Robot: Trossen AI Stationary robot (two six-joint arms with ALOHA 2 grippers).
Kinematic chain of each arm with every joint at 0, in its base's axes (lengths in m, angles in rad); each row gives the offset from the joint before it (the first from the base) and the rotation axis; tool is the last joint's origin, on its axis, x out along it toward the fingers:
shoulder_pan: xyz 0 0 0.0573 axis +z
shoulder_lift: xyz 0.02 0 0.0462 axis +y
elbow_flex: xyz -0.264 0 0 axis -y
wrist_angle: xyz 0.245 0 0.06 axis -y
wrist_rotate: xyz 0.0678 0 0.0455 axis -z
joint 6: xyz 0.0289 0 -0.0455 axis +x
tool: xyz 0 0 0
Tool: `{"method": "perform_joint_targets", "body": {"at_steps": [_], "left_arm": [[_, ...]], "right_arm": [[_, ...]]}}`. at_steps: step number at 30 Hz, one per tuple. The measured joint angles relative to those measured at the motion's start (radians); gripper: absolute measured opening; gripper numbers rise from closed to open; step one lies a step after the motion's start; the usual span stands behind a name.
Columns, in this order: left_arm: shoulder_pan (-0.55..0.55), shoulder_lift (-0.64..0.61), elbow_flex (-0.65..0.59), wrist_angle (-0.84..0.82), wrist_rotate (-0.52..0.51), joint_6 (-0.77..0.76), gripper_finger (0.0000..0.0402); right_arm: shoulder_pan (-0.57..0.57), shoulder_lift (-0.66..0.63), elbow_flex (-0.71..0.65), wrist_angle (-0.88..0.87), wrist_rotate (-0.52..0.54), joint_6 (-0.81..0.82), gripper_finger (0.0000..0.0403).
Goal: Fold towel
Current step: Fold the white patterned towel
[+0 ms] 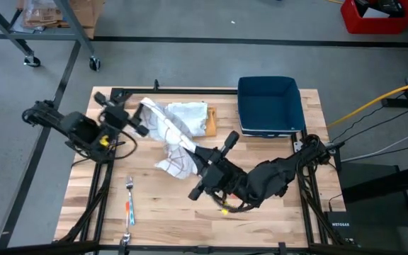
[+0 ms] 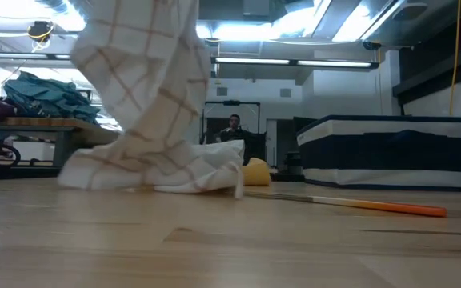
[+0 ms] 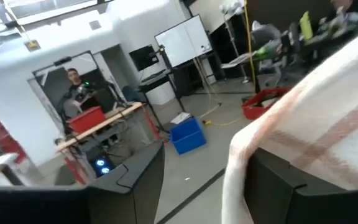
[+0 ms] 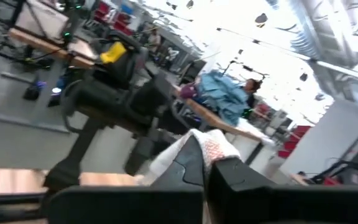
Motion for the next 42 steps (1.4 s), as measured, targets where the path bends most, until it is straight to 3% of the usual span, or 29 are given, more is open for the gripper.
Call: {"method": "perform_joint_targets", "body": {"at_steps": [14, 26, 31, 36, 42], "left_arm": [[-0.316, -0.059, 0.000, -0.021, 0.066, -0.337, 0.0182], [-0.603, -0.040, 0.000, -0.083, 0.069, -0.499, 0.0182], [-0.706, 0.004, -0.026, -0.357, 0.073, -0.857, 0.0182], [-0.733, 0.085, -0.084, -0.618, 0.077, -1.352, 0.0182], [-0.683, 0.246, -0.168, -0.698, 0.134, -1.834, 0.0182]], "right_arm": [[-0.008, -0.001, 0.000, 0.423, 0.050, -0.412, 0.0000], [-0.023, -0.001, 0.001, 0.453, 0.161, -0.525, 0.0000], [-0.026, -0.001, 0.001, 0.451, 0.158, -0.546, 0.0000], [-0.026, -0.001, 0.001, 0.451, 0.144, -0.547, 0.0000], [-0.026, -0.001, 0.001, 0.451, 0.130, -0.547, 0.0000]]}}
